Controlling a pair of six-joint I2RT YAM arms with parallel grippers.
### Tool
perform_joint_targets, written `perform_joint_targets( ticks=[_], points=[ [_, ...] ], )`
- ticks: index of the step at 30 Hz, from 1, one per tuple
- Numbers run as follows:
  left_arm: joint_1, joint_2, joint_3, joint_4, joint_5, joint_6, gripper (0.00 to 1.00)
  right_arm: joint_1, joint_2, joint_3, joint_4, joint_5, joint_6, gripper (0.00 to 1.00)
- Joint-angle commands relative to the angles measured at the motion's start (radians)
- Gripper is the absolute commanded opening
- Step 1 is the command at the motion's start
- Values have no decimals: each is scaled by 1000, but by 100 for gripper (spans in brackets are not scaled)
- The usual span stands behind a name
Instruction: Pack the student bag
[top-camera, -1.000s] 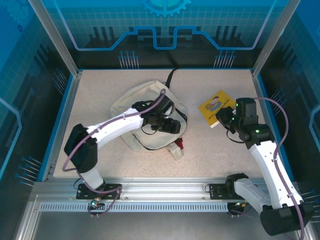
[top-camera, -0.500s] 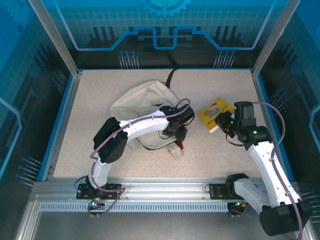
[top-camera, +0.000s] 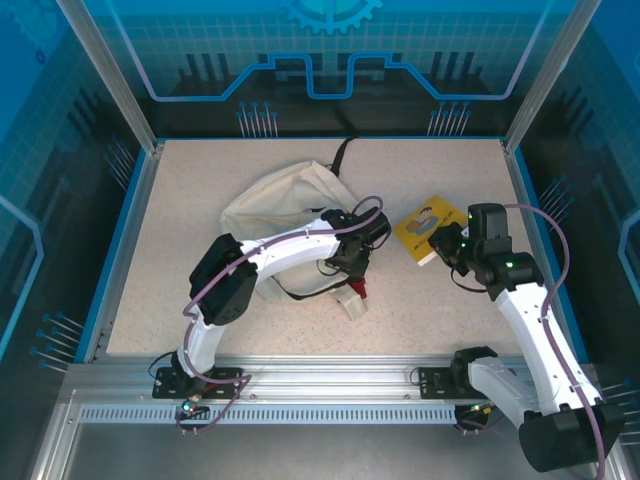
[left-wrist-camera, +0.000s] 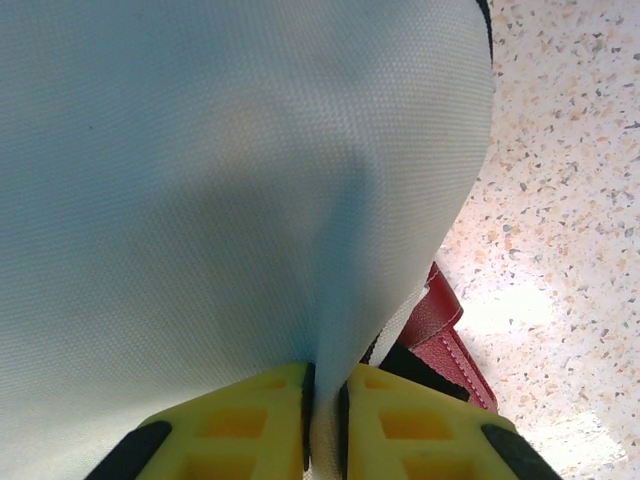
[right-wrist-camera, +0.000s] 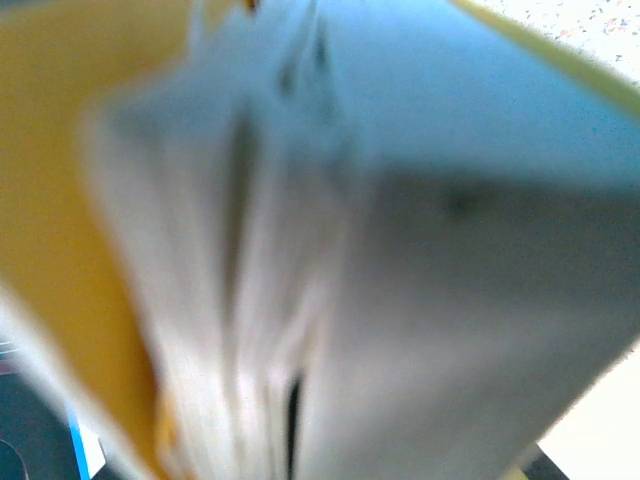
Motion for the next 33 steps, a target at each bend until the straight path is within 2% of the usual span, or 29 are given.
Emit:
perform_joint_targets(
  ticks=[1,13,20,26,33],
  points=[
    [-1,-68,35,-23,-2,36,18,-12,-28,-2,58,-10,6,13],
    [0,-180,2,10,54,46,9,-11,-43,-5,59,-15,10,13],
    [34,-295,27,19,-14,87,0,-11,-42,10,70,-64,-35,13],
    [119,-416,27,88,-61,66,0,-2,-50,50,34,-103,-80,12],
    [148,-516,-14,252,-105,46,0,60,-53,112,-9,-184,-130,12]
  ],
)
